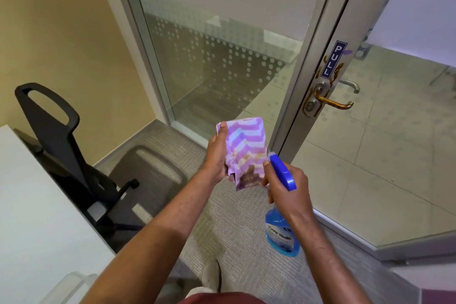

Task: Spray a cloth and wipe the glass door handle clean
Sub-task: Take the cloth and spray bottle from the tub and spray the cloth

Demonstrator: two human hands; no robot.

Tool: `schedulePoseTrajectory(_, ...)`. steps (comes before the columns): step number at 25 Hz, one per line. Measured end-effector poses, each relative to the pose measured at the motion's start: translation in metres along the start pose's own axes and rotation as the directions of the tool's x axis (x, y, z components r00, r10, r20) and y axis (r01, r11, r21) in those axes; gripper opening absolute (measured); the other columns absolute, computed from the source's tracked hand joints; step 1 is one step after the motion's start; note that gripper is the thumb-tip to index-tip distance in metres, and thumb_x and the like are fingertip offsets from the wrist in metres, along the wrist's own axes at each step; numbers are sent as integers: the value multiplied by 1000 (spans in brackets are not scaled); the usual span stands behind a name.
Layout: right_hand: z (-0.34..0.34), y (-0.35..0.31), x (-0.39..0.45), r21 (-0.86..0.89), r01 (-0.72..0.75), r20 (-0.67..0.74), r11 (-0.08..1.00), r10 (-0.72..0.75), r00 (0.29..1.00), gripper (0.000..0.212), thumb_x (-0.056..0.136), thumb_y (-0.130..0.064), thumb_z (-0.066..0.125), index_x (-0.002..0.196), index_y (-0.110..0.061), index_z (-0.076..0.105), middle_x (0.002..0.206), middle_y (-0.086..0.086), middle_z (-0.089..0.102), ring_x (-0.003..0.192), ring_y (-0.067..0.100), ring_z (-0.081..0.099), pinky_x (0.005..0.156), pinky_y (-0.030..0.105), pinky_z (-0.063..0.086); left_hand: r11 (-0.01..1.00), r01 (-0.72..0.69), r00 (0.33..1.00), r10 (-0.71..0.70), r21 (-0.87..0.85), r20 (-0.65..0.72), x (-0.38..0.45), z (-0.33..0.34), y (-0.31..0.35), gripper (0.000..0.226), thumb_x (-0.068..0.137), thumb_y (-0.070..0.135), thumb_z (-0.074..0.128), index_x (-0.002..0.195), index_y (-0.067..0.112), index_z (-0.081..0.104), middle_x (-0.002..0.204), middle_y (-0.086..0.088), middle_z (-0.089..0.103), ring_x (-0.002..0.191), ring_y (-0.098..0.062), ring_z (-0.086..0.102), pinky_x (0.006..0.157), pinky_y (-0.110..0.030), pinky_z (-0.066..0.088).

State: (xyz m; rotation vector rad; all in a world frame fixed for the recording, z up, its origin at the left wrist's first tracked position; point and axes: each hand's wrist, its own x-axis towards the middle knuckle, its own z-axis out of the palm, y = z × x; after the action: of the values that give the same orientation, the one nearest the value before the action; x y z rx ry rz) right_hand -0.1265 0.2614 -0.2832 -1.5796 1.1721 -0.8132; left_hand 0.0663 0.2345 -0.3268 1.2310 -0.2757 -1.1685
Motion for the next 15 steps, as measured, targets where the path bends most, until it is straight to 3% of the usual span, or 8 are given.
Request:
schedulePoseTrajectory(5, 1, 1, -18, 33, 33, 30, 999, -34, 999, 47, 100, -35, 65, 76, 5, 60, 60, 30, 54, 44, 20, 50, 45, 32, 47, 999, -46, 999, 46, -1, -13, -18, -15, -7, 55, 103, 56, 49, 128, 8, 62, 115, -17, 75, 105, -35, 73, 91, -53, 60)
schedulePoseTrajectory(8, 7, 0, -34, 23, 70, 93, 997, -71, 993, 42, 100, -36, 67, 73, -5, 63, 55, 22, 56, 43, 19, 51, 44, 31, 48, 998, -65, 997, 63, -27, -44, -33, -25, -13, 50, 104, 52, 50, 124, 9, 64, 113, -16, 76, 104, -34, 74, 88, -50, 61)
schedulePoseTrajectory(11, 16, -5, -50, 13, 94, 179, 996, -94, 979, 40, 102, -33, 66, 62, -29, 69, 45, 1, 58, 41, 14, 52, 46, 33, 49, 997, -65, 996, 61, -52, -67, -49, -38, -21, 44, 105, 50, 50, 119, 10, 65, 110, -16, 76, 102, -33, 74, 88, -49, 61)
schedulePoseTrajectory(13, 24, -7, -60, -9, 124, 252, 992, -118, 960, 47, 103, -30, 63, 60, -47, 68, 47, -14, 62, 41, 9, 53, 48, 31, 49, 995, -69, 993, 61, -77, -100, -61, -49, -25, 45, 105, 50, 49, 119, 10, 65, 108, -16, 77, 99, -32, 75, 82, -46, 62)
schedulePoseTrajectory(15, 33, -6, -67, -32, 178, 314, 983, -159, 936, 44, 104, -30, 63, 64, -51, 67, 53, -18, 64, 44, 4, 55, 52, 27, 46, 991, -81, 989, 67, -105, -129, -71, -62, -27, 47, 105, 49, 49, 120, 7, 65, 107, -16, 77, 96, -31, 76, 76, -41, 63)
